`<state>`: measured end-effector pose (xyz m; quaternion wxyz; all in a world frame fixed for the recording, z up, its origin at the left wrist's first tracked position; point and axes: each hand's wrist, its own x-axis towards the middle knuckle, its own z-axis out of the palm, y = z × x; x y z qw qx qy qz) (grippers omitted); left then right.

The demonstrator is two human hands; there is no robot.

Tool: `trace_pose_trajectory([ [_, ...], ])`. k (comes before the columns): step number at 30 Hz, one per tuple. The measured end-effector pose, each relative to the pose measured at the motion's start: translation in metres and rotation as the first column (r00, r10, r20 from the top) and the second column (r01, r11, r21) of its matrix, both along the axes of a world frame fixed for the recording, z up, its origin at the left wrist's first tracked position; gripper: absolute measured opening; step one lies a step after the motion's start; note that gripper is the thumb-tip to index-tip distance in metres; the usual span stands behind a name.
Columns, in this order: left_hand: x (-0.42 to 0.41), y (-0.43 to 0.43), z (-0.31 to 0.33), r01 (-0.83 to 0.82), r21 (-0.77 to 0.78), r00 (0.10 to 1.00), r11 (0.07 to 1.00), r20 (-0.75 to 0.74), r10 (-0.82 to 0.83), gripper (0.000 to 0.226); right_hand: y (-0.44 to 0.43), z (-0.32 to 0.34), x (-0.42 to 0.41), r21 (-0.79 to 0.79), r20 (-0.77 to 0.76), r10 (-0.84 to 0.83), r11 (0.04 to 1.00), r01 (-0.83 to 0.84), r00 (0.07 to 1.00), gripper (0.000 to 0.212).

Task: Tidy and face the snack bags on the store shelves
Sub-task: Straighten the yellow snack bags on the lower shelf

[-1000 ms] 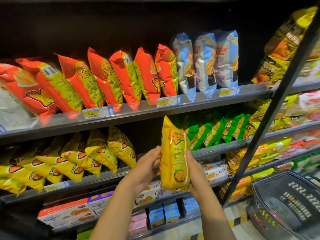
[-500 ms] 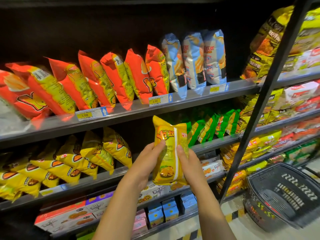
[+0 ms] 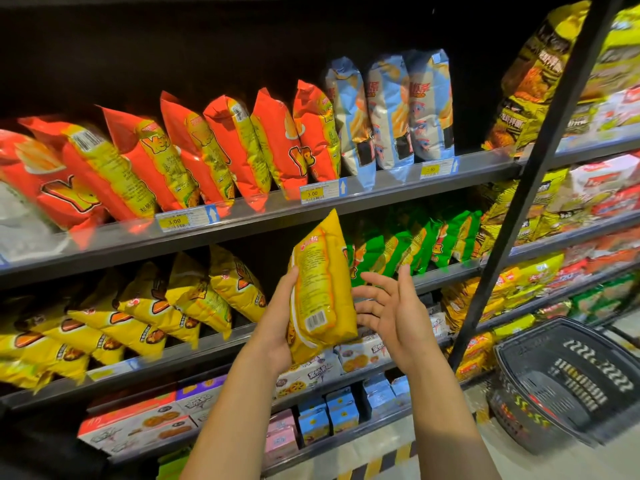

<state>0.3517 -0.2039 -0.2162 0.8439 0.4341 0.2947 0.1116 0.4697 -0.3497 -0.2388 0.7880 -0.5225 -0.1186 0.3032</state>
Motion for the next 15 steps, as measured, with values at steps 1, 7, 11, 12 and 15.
trace_pose_trajectory([
  [1,-0.001,-0.001,-0.001,0.010,-0.046,1.000,0.999,0.030,-0.009,0.064,0.001,0.000,-0.001,0.029,-0.011,0.013,0.999,-0.013,1.000,0.079],
  [7,-0.003,-0.002,-0.003,0.029,0.072,1.000,0.997,0.007,-0.029,0.060,0.003,0.008,-0.006,-0.074,0.107,0.089,0.994,-0.081,0.990,0.079],
  [11,-0.002,0.000,-0.005,0.017,0.479,0.998,0.878,-0.065,0.016,0.065,-0.003,0.010,-0.013,-0.273,0.358,0.248,0.950,-0.153,0.900,0.049],
  [12,-0.003,-0.001,-0.005,0.021,0.554,0.998,0.832,-0.056,0.012,0.064,-0.004,0.009,-0.014,-0.293,0.383,0.250,0.946,-0.139,0.889,0.043],
  [15,-0.008,0.007,-0.013,0.101,0.656,0.994,0.748,-0.041,-0.099,0.065,-0.010,0.000,-0.007,-0.336,0.425,0.241,0.937,-0.095,0.873,0.049],
])
